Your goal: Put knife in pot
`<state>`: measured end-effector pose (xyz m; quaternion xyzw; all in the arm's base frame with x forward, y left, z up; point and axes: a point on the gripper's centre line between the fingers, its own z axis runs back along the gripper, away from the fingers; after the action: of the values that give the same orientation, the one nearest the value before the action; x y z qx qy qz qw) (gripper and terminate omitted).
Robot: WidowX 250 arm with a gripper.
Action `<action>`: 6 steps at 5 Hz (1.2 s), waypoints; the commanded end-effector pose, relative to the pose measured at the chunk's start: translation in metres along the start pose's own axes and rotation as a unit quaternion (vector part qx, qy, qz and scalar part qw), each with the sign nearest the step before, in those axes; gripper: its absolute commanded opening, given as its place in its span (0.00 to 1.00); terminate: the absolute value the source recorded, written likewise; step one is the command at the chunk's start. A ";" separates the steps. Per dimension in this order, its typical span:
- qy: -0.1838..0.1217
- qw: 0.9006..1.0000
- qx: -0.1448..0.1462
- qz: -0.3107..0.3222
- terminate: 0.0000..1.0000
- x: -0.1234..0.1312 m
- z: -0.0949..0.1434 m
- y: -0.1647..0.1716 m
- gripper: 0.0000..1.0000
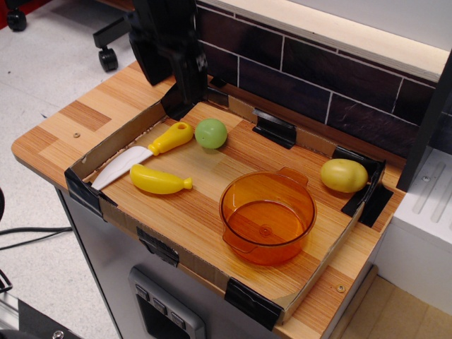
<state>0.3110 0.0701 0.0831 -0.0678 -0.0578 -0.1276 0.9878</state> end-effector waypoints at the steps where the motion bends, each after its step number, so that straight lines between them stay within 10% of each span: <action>1: 0.004 1.000 0.027 0.000 0.00 0.001 -0.023 0.002 1.00; 6: 0.032 0.998 0.060 0.004 0.00 -0.006 -0.063 0.030 1.00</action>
<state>0.3121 0.0853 0.0020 -0.0156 -0.0112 -0.1216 0.9924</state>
